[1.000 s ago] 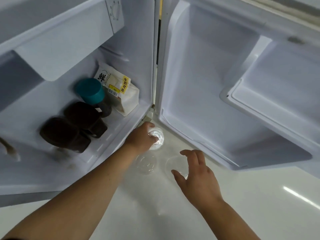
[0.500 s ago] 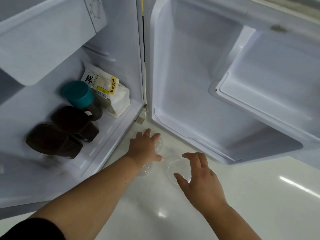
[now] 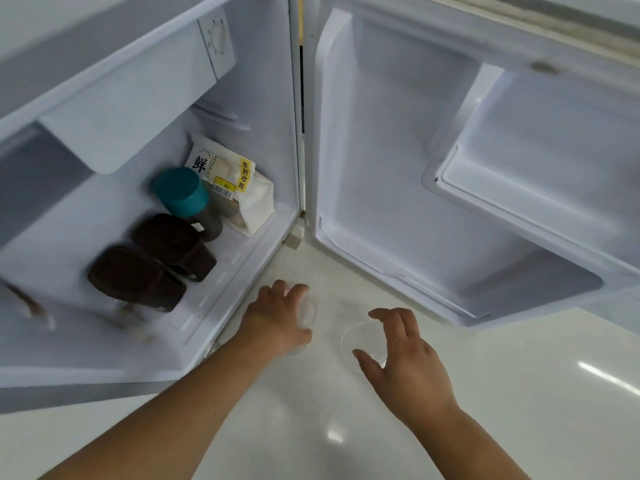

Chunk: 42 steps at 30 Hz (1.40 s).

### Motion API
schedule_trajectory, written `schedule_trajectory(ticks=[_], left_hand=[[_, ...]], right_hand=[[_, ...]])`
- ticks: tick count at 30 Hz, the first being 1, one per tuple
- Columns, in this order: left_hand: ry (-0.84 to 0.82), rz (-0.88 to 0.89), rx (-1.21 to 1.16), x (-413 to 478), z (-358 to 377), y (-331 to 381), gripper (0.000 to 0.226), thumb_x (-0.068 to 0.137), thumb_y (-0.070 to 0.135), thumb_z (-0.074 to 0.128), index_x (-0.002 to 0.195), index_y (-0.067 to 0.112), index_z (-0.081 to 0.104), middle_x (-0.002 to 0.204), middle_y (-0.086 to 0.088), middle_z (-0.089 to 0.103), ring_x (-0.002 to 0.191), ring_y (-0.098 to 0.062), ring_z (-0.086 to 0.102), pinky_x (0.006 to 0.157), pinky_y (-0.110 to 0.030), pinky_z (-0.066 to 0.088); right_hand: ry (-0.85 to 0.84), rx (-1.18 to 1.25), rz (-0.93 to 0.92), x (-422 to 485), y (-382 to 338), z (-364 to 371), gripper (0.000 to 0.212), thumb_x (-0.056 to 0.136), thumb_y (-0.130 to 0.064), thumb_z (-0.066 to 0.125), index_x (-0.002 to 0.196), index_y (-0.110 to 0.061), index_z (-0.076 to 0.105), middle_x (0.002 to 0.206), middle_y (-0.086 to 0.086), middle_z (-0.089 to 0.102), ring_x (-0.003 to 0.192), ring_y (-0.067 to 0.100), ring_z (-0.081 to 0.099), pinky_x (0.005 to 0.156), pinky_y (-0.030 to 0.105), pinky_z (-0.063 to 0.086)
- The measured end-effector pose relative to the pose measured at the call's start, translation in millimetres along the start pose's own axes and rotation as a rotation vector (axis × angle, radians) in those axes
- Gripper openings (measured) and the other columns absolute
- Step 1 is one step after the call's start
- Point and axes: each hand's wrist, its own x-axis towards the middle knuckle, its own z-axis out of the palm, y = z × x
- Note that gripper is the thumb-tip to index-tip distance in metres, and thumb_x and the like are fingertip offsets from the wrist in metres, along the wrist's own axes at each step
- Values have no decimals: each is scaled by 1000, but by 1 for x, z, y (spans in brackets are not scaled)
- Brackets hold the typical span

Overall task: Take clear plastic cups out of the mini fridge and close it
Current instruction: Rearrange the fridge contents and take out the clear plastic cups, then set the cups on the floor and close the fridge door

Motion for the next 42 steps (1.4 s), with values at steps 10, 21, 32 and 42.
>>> schedule_trajectory(ticks=[10,21,32,42], left_hand=[[-54,28,95,-23,24,17,82,78,47,75,145,32,30,149,-9,33,125,-35,39,88,-42,53],[139,-169,-127,-168,22,-11,86,69,56,75,141,39,32,142,-3,38,125,-28,39,91,-42,56],[319,-470,-243,-309,38,-133,88,67,56,74,146,35,40,136,-1,43,121,-25,42,86,-40,57],[296,-401,-262,-295,76,-225,89,68,53,76,147,33,39,136,-1,45,120,-25,44,79,-35,57]], right_hand=[[16,-36,-19,-9,-6,-8,58,87,-47,74,133,-30,43,129,-9,45,55,14,60,54,29,50],[-83,-11,-247,-42,-40,-13,60,88,-50,71,136,-34,37,131,-11,38,64,13,55,56,23,42],[-372,-70,-571,-73,-170,87,60,92,-47,65,139,-32,31,139,0,36,86,24,66,68,31,53],[-419,-189,-561,-75,-252,170,58,94,-41,65,141,-28,33,141,2,35,82,24,69,67,35,60]])
